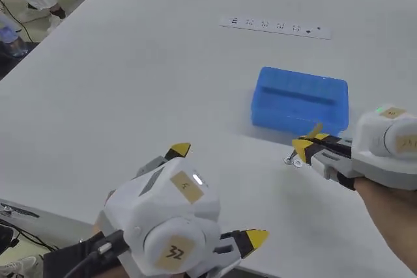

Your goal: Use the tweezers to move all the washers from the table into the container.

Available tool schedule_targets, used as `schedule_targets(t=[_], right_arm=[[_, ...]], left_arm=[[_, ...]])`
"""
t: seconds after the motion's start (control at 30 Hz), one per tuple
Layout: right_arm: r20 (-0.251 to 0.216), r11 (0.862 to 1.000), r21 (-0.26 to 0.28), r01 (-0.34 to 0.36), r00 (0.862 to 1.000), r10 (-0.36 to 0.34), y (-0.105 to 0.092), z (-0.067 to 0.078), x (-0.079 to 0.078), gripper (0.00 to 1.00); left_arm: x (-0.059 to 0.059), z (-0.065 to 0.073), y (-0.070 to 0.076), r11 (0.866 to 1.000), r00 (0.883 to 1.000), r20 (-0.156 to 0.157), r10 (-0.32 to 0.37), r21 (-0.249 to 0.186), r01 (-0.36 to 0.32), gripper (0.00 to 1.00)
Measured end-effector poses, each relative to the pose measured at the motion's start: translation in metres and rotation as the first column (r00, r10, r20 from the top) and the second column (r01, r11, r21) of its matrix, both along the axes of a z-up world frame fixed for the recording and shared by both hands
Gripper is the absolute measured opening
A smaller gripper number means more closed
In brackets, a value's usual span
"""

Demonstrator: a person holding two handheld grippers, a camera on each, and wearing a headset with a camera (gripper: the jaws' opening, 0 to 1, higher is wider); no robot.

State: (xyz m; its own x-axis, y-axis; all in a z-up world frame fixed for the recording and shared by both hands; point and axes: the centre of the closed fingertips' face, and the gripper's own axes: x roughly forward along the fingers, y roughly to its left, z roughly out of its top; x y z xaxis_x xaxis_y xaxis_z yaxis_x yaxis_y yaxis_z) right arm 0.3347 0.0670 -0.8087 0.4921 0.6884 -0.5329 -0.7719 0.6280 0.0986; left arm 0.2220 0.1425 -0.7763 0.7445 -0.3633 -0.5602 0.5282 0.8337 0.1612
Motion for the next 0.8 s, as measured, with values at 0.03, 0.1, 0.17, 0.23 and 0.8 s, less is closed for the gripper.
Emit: schedule_targets(t=[0.03, 0.1, 0.17, 0.23, 0.8], right_arm=[[-0.001, 1.0, 0.0, 0.0, 1.0, 0.0, 0.0, 0.0, 0.0, 0.03], [-0.005, 1.0, -0.002, 0.002, 1.0, -0.002, -0.001, 0.0, 0.0, 0.03], [-0.004, 1.0, -0.008, -0.002, 1.0, 0.002, 0.0, 0.0, -0.001, 0.03], [-0.007, 1.0, -0.02, -0.005, 1.0, 0.005, 0.0, 0.0, -0.001, 0.03], [0.003, 0.999, -0.035, -0.016, 1.0, 0.016, -0.004, 0.023, 0.001, 0.02]], left_arm=[[0.0, 0.0, 0.0, 1.0, 1.0, 0.0, 0.0, 0.0, 0.0, 0.96], [0.0, 0.0, 0.0, 1.0, 1.0, -0.001, 0.0, 0.003, 0.0, 0.96], [0.0, -0.001, 0.001, 1.0, 1.0, -0.002, 0.001, 0.006, -0.001, 0.96], [0.0, -0.001, 0.001, 1.0, 1.0, -0.001, 0.002, 0.006, -0.002, 0.96], [0.0, -0.003, 0.001, 1.0, 1.0, -0.006, -0.001, 0.018, 0.001, 0.96]])
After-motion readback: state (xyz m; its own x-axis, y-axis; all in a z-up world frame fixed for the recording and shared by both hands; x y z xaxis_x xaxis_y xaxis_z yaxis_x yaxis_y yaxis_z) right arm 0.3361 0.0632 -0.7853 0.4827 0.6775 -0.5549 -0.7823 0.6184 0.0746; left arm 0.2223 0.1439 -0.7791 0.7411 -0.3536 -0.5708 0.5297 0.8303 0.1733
